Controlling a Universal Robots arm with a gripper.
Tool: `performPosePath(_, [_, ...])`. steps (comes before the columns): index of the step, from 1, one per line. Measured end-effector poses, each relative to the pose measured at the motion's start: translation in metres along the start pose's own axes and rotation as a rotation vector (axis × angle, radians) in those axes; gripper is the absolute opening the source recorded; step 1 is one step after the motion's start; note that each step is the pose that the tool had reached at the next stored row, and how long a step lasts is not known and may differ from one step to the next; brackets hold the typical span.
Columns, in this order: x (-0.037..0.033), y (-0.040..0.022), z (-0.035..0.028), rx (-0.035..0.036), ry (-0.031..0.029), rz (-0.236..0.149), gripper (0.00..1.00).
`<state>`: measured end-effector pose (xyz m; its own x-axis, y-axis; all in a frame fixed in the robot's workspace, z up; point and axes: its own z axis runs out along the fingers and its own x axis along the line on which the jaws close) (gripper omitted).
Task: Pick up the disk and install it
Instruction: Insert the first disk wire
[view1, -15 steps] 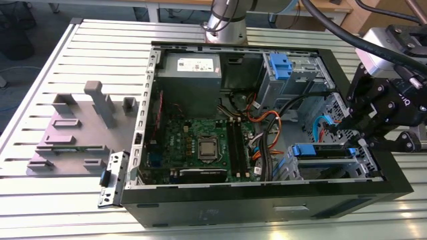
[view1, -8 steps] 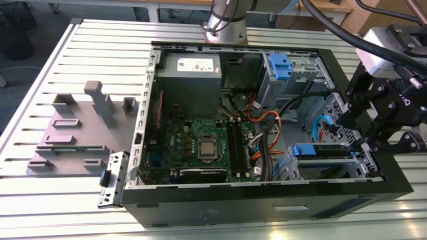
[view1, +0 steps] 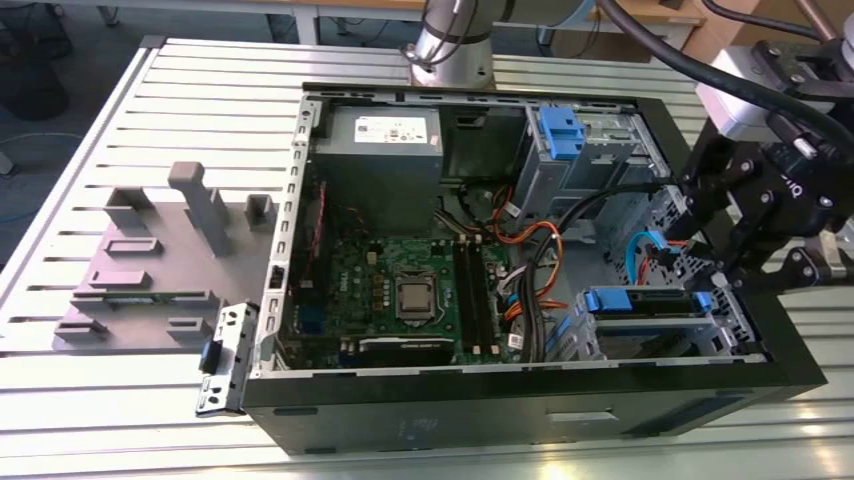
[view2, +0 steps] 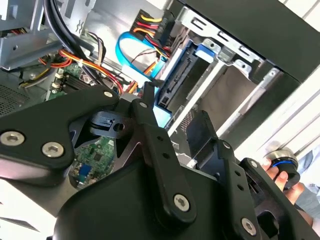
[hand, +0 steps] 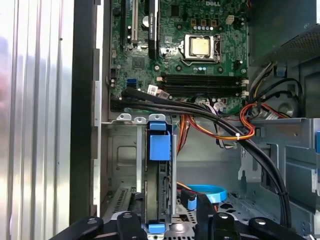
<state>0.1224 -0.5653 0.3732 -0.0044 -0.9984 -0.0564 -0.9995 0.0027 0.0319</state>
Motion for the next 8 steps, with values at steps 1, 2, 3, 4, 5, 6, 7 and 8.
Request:
performPosePath(1, [-0.0009,0.0,0.0011,0.0,0.0,0.0,0.53])
performPosePath(2, [-0.0018,-0.0001,0.0024,0.0,-0.0001,0.0,0.53])
performPosePath(3, [-0.0027,-0.0001,0.0035,-0.0001,-0.0001,0.0,0.53])
performPosePath(4, [-0.0035,-0.0002,0.0047,-0.0002,0.0,0.0,0.53])
performPosePath(5, [-0.0044,-0.0002,0.0059,-0.0002,0.0,0.0,0.53])
performPosePath(6, [-0.0052,-0.0003,0.0069,-0.0002,-0.0001,0.0,0.53])
performPosePath(7, [-0.0058,-0.0004,0.0081,-0.0003,0.0,0.0,0.53])
performPosePath(8, [-0.0063,-0.0005,0.0094,-0.0003,0.0001,0.0,0.53])
